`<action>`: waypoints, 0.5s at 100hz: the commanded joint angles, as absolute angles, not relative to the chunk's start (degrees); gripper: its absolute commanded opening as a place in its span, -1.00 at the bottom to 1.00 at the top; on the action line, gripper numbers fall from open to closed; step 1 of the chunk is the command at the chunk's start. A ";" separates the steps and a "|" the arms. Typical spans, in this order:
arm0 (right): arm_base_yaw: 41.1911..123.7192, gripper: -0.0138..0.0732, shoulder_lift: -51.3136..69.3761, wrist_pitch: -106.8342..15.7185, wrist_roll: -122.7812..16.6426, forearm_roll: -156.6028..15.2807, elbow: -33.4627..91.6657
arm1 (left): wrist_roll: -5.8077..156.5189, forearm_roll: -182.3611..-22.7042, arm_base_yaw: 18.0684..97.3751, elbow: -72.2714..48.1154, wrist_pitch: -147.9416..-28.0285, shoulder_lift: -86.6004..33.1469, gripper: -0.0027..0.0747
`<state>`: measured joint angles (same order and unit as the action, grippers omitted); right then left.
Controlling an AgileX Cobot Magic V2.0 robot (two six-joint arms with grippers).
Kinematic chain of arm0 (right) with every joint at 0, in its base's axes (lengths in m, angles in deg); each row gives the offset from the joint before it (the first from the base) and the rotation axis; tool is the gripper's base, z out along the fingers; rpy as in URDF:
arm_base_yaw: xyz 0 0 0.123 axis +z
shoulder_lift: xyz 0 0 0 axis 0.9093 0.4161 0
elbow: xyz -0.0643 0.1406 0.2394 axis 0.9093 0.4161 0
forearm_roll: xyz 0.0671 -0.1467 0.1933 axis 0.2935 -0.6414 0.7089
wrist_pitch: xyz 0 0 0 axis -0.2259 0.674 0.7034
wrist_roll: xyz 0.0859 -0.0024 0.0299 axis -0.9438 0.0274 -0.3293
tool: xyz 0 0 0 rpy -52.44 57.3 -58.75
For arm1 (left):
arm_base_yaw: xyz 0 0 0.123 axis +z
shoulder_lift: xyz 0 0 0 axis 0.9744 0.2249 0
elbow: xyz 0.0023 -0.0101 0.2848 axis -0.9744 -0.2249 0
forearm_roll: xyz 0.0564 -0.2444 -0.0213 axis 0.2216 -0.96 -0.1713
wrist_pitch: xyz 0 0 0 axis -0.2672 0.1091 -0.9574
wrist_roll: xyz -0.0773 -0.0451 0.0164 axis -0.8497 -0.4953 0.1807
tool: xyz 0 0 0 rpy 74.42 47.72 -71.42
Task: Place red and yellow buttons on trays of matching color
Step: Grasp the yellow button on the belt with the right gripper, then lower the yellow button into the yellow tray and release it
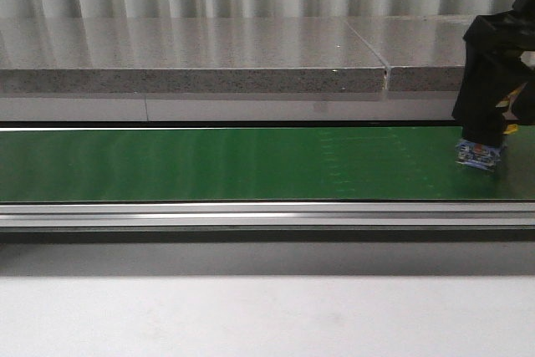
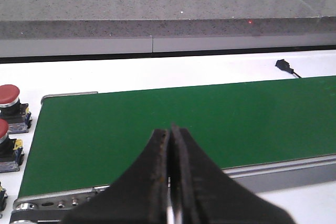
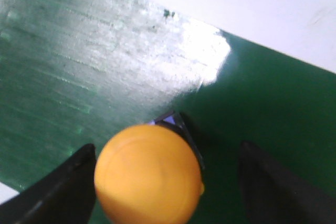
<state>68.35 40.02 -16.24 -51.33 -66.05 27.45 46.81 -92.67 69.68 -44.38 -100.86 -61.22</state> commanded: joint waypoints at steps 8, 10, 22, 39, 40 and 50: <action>68.38 0.06 39.35 -19.33 -50.75 -64.80 25.93 | 46.85 -93.74 69.33 -42.88 -96.99 -60.83 -0.98; 68.38 -0.02 39.42 -19.33 -50.75 -64.80 25.93 | 46.85 -93.74 69.33 -42.88 -96.99 -60.83 -0.98; 68.38 -0.42 39.45 -19.53 -51.87 -64.74 25.93 | 46.85 -93.74 69.33 -42.88 -96.99 -60.83 -0.98; 67.03 -0.52 38.57 -18.66 -55.41 -64.79 25.93 | 46.85 -93.74 69.33 -42.88 -96.99 -60.83 -0.98; 66.90 -0.52 38.50 -18.56 -55.62 -64.79 25.93 | 46.85 -93.74 69.33 -42.88 -96.99 -60.83 -0.98; 64.01 -0.52 37.30 -18.20 -57.15 -64.79 25.93 | 46.85 -93.74 69.33 -42.88 -96.99 -60.83 -0.98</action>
